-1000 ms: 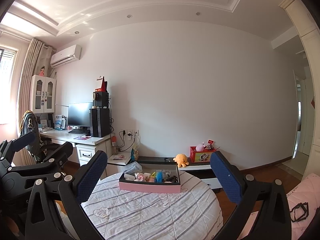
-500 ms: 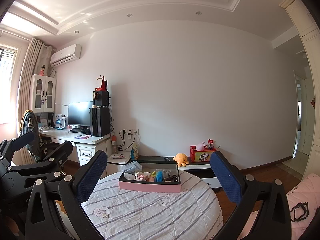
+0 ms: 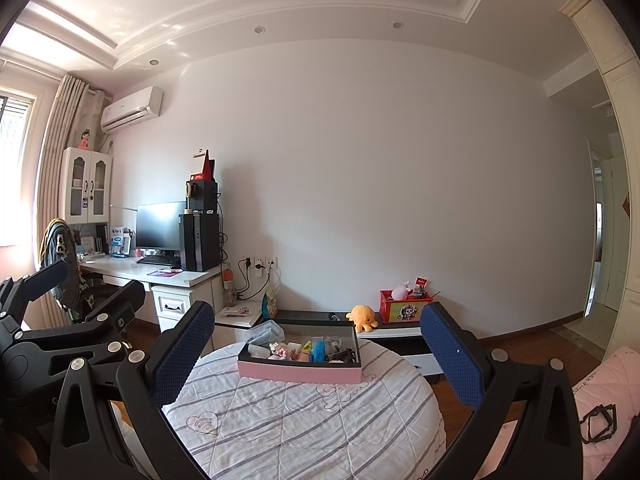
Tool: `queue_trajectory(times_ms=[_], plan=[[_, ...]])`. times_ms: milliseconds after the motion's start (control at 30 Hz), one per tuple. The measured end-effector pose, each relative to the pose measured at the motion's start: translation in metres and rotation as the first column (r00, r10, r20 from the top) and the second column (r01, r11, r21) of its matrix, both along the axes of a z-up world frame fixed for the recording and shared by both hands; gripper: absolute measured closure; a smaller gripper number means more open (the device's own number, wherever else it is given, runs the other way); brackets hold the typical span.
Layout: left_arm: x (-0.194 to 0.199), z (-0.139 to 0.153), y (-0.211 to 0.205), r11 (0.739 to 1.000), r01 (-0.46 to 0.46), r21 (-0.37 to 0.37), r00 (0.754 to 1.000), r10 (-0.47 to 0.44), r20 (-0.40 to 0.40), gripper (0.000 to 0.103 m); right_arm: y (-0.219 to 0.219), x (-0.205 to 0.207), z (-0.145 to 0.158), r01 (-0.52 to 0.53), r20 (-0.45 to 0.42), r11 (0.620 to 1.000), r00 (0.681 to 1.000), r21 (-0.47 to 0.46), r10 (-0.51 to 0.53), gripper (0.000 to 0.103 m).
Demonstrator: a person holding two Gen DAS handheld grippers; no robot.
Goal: Organize rigid objects
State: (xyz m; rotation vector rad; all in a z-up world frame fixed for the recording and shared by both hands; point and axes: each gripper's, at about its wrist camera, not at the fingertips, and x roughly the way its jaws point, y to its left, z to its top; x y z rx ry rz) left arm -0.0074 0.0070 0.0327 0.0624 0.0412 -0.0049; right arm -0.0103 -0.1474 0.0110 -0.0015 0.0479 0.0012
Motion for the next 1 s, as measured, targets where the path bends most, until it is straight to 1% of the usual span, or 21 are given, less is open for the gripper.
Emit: queue_trajectory(times_ms=[1000], plan=[[-0.0003,0.0012,0.0004,1.000,0.000,0.000,1.000,0.000,0.000,0.000,-0.0006,0.0035,-0.0054,0.001,-0.003,1.000,1.000,-0.001,-0.001,0.000]])
